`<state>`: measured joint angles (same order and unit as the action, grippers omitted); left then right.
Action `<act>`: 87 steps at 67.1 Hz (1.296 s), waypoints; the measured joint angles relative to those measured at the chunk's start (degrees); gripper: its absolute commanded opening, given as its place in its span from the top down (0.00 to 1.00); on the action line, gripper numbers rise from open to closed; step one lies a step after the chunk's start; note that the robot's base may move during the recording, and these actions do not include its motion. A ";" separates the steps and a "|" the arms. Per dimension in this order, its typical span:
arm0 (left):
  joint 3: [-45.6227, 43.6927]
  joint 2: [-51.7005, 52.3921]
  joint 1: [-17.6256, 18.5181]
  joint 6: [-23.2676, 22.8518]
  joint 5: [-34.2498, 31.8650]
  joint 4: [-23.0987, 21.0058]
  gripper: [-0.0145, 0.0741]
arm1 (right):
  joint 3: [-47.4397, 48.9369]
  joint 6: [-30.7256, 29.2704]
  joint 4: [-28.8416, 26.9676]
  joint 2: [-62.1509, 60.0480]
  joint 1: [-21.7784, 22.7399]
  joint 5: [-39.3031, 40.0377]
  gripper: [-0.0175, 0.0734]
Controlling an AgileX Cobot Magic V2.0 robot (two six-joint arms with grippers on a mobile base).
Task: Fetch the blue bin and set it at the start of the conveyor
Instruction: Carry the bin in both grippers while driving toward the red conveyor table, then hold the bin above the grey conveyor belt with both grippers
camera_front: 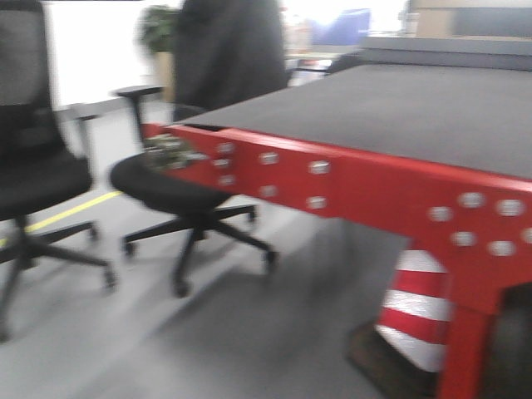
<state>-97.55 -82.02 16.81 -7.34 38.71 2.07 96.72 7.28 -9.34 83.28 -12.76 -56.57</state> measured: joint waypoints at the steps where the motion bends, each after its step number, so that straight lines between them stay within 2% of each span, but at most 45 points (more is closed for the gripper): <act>1: 0.00 0.00 0.00 0.00 0.00 0.00 0.96 | 0.00 0.00 0.00 0.00 0.00 0.00 0.98; 87: 0.00 0.00 0.00 0.00 -0.21 0.00 0.96 | 0.00 0.00 0.00 0.00 0.00 0.00 0.98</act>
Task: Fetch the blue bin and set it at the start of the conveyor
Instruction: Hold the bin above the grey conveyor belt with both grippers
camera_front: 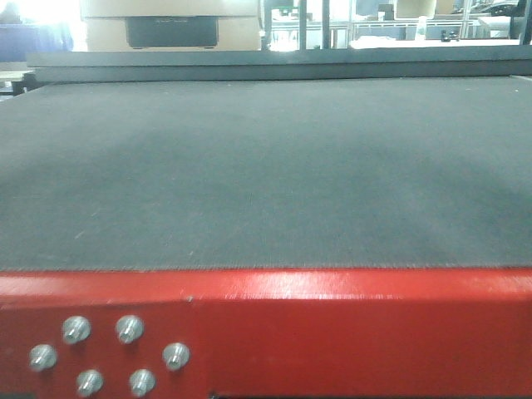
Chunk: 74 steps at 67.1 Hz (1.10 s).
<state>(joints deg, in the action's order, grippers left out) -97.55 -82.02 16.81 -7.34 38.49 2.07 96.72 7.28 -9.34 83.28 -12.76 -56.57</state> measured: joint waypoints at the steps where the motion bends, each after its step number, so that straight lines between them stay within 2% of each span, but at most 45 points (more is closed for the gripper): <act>1: 0.00 0.00 0.00 0.00 0.00 0.00 0.96 | 0.00 0.00 0.00 0.00 0.00 0.00 0.98; 74: 0.00 0.00 0.00 0.00 -0.11 0.00 0.96 | 0.00 0.00 0.00 0.00 0.00 0.00 0.98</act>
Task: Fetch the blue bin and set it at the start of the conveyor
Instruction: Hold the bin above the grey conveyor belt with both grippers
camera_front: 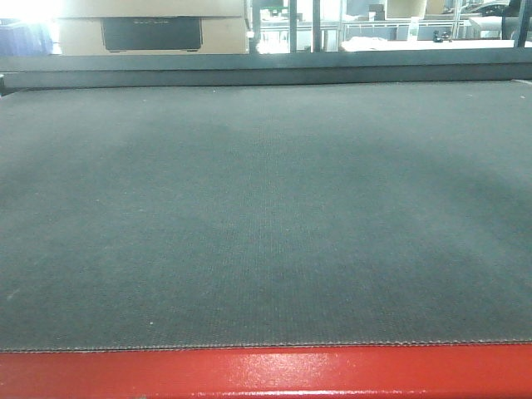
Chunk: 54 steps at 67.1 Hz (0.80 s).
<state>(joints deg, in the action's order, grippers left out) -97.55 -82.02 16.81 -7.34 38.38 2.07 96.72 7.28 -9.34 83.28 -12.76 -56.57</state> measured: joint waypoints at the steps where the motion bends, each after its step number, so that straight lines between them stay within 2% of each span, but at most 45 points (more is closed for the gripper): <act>1: 0.00 0.00 0.00 0.00 0.00 0.00 0.96 | 0.00 0.00 0.00 0.00 0.00 0.00 0.98; 54: 0.00 0.00 0.00 0.00 0.00 0.00 0.96 | 0.00 0.00 0.00 0.00 0.00 0.00 0.98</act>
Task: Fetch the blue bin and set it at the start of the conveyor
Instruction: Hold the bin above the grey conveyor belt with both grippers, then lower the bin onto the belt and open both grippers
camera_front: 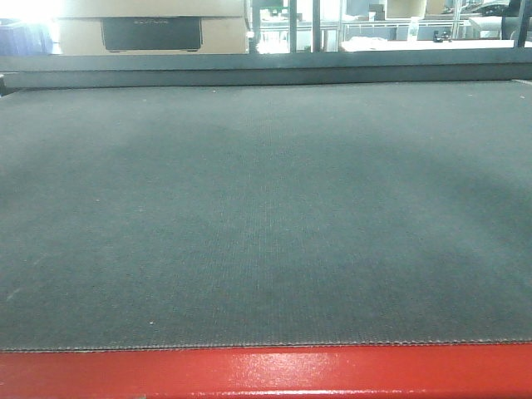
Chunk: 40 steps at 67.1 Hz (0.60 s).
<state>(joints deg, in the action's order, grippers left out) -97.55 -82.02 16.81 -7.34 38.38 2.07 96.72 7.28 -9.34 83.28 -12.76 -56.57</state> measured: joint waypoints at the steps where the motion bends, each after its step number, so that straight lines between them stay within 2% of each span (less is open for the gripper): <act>1: 0.00 0.00 0.00 0.00 0.00 0.00 0.96 | 0.00 0.00 0.00 0.00 0.00 0.00 0.98; 20: 0.00 0.00 0.00 0.00 0.65 -0.38 0.96 | 0.00 -0.12 0.00 0.00 0.00 0.64 0.98; 32: 1.12 0.00 0.00 -0.34 10.82 -0.82 0.96 | 0.00 -3.33 0.35 0.50 0.00 -0.67 0.98; 40: 5.43 -0.34 0.00 -0.95 13.55 -1.35 0.96 | 0.00 -3.97 0.82 2.59 0.00 -2.63 0.98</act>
<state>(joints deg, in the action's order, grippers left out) -92.12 -82.36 16.81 -8.29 51.93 0.72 96.72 3.31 -8.52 85.87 -12.76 -59.20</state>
